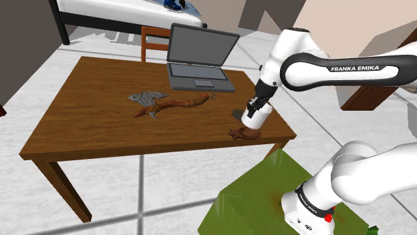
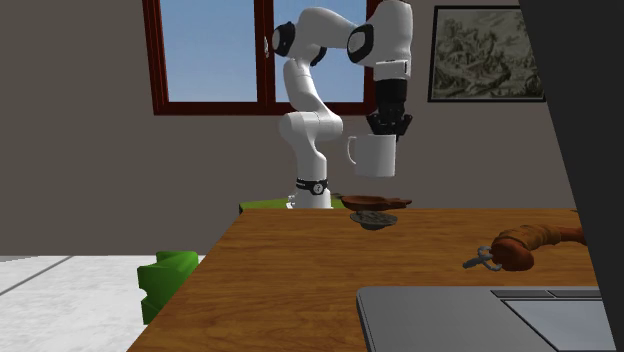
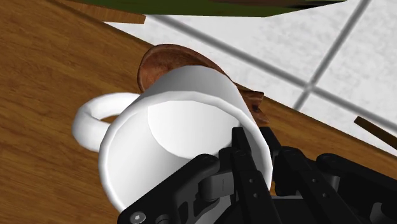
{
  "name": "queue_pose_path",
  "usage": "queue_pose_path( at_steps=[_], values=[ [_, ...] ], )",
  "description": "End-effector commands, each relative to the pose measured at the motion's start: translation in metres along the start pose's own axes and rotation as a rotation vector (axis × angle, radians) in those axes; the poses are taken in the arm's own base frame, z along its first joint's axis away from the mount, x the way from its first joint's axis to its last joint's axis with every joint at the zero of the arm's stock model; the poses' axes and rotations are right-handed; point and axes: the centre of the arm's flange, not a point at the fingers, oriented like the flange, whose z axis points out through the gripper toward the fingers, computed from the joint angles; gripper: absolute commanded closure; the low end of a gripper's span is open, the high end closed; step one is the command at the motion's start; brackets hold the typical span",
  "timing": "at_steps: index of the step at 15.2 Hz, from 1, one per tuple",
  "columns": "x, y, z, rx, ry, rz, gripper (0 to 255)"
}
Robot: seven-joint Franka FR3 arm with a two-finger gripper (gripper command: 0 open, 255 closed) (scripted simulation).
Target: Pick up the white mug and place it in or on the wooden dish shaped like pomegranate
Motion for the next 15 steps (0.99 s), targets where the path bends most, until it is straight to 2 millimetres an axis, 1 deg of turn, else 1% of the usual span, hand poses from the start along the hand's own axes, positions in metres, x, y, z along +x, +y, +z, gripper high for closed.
queue_pose_path(
  at_steps=[1,11,15],
  values=[
    [-0.001,0.000,0.009,0.000,0.001,0.000,255],
    [-0.002,0.000,0.061,0.000,0.001,0.000,255],
    [-0.002,0.000,0.061,0.000,0.001,0.000,255]
  ],
)
